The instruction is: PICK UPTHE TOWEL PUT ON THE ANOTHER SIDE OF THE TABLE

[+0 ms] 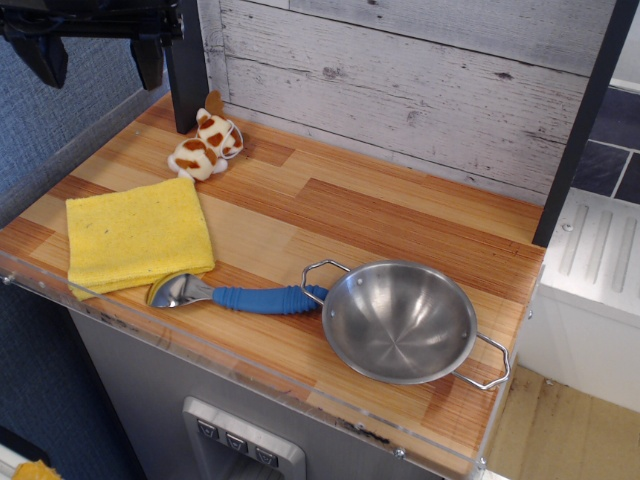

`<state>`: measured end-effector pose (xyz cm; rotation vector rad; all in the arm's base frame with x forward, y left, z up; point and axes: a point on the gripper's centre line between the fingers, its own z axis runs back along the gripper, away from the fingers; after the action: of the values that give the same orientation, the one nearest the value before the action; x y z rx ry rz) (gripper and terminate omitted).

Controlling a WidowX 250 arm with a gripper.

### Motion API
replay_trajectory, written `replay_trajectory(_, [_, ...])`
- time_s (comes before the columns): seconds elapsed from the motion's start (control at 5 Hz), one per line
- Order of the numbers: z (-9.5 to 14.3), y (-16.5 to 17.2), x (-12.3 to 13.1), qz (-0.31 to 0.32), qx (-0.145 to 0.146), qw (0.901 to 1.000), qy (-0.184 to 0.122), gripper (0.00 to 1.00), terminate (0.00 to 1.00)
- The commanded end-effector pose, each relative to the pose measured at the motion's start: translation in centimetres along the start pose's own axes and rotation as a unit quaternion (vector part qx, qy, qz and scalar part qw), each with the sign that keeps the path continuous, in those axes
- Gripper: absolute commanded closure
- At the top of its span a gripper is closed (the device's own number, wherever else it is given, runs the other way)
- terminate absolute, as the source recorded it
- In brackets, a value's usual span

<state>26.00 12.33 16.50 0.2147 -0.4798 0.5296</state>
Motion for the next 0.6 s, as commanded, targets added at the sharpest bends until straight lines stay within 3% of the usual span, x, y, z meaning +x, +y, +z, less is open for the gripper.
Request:
replay_trajectory(0.0, [0.0,0.0,0.0,0.000,0.000,1.0000,0.000,0.00,0.00])
replay_trajectory(0.2, [-3.1,1.0,0.2,0.020,0.011,0.9978,0.063,0.00,0.00])
replay_trajectory(0.4, [-6.0,1.5,-0.3,0.030,0.047,0.9936,0.098,0.00,0.00])
